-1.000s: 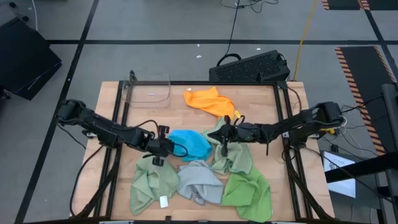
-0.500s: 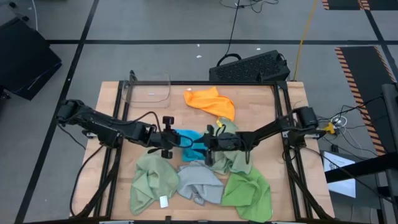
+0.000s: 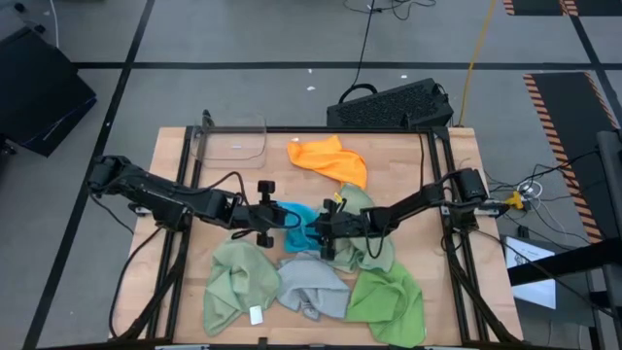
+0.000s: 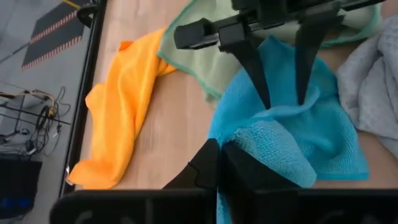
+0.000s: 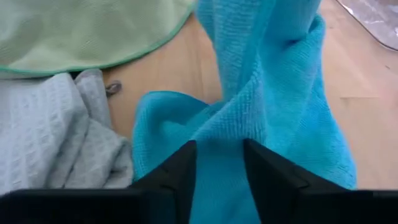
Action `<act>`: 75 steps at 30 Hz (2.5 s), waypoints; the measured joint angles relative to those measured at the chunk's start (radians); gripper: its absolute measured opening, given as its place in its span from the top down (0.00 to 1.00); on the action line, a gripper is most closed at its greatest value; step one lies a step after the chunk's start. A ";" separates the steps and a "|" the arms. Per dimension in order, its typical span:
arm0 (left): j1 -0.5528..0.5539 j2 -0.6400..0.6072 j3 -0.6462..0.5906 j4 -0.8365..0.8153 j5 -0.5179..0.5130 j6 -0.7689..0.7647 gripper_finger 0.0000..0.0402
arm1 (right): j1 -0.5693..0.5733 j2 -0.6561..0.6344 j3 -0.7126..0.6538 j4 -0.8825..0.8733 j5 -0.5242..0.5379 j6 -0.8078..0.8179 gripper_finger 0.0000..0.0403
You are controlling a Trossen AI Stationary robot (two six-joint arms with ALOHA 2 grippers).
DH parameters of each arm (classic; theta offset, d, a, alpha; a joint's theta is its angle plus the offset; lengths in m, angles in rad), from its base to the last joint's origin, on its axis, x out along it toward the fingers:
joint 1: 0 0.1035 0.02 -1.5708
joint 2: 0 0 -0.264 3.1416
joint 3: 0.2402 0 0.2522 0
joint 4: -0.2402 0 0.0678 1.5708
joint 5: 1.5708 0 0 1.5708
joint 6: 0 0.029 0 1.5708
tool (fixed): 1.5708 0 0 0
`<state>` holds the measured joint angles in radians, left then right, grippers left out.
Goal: Fold microfiber towels
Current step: Fold the blue microfiber cloth
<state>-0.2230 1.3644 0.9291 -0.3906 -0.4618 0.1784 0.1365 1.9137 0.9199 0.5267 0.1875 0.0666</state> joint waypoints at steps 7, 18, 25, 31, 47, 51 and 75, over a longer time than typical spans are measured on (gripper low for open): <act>-0.007 -0.019 0.000 0.009 0.001 -0.004 0.97 | -0.040 -0.028 0.000 -0.038 -0.032 -0.059 0.98; 0.047 -0.019 0.000 0.046 -0.114 0.034 0.97 | -0.034 -0.197 0.000 -0.219 -0.123 -0.002 0.96; 0.106 -0.019 0.000 0.064 -0.089 0.022 0.98 | 0.035 -0.129 0.000 -0.149 0.134 0.061 0.66; 0.111 -0.019 0.000 0.094 -0.059 0.030 0.96 | 0.034 -0.052 0.000 -0.073 0.101 0.056 0.44; 0.089 -0.019 0.000 0.094 -0.027 0.066 0.98 | -0.065 -0.165 -0.001 -0.301 0.114 -0.029 0.96; 0.076 -0.019 0.000 0.079 0.063 0.088 0.98 | -0.119 -0.289 -0.001 -0.460 -0.018 -0.057 0.97; 0.108 -0.018 -0.001 0.088 0.193 0.067 0.98 | -0.043 -0.468 -0.122 -0.366 0.049 -0.020 0.63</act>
<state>-0.1151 1.3460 0.9283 -0.3029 -0.2690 0.2455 0.0935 1.4460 0.7982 0.1603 0.2361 0.0467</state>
